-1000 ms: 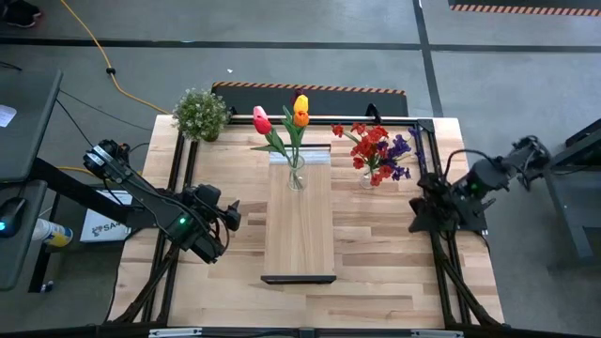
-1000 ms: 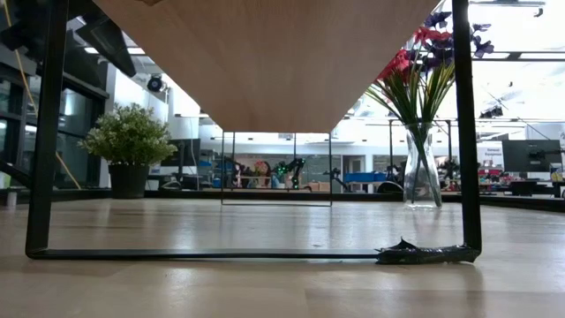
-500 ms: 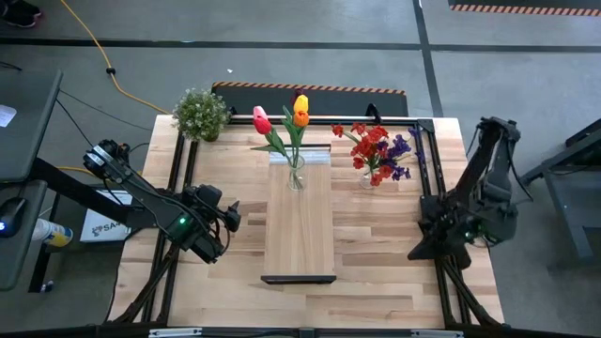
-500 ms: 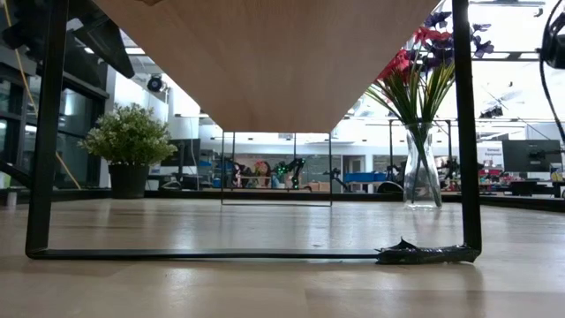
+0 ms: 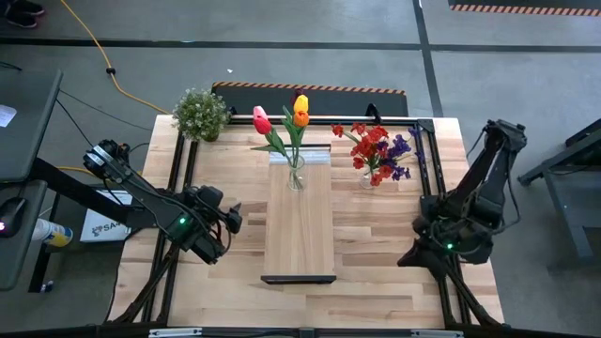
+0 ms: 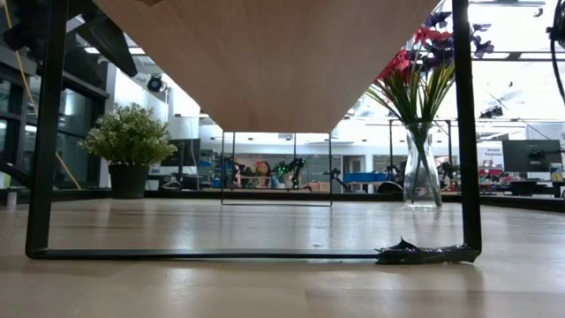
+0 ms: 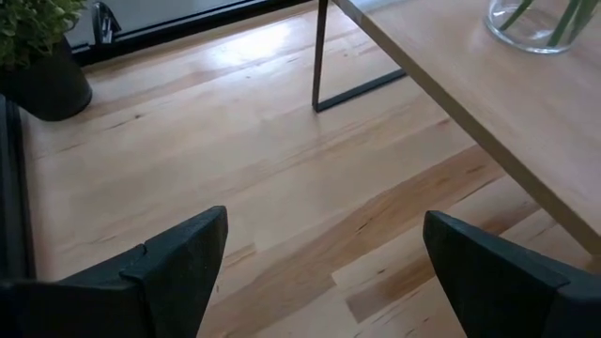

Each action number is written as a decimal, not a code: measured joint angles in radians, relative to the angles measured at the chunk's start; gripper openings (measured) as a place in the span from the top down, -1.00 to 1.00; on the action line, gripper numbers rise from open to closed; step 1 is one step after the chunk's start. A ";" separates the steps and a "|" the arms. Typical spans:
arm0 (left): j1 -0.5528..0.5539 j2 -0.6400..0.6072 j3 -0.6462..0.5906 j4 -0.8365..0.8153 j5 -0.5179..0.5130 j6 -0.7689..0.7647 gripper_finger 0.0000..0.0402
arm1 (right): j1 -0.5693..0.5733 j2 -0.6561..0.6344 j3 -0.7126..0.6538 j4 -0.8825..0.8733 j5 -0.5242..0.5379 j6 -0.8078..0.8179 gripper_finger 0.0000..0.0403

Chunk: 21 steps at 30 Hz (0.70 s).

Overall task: Pick and place flowers into a vace then onto a shelf
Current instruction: Put the transparent vase with flowers on the shelf

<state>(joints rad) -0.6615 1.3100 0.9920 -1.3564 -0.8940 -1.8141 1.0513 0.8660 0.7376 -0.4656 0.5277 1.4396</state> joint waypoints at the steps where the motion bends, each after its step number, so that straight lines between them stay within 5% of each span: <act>1: 0.000 0.000 0.000 0.002 0.002 0.000 -0.95 | -0.006 0.010 0.000 -0.011 -0.005 0.003 1.00; 10: -0.009 0.000 0.000 0.004 0.043 0.024 -0.95 | -0.058 0.167 0.000 -0.071 -0.026 0.051 1.00; 21: -0.156 -0.011 0.000 -0.001 0.049 -0.004 -0.95 | -0.142 0.229 0.000 -0.289 -0.037 0.117 1.00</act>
<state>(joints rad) -0.8176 1.2987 0.9920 -1.3570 -0.8455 -1.8182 0.9089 1.0947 0.7376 -0.7549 0.4908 1.5563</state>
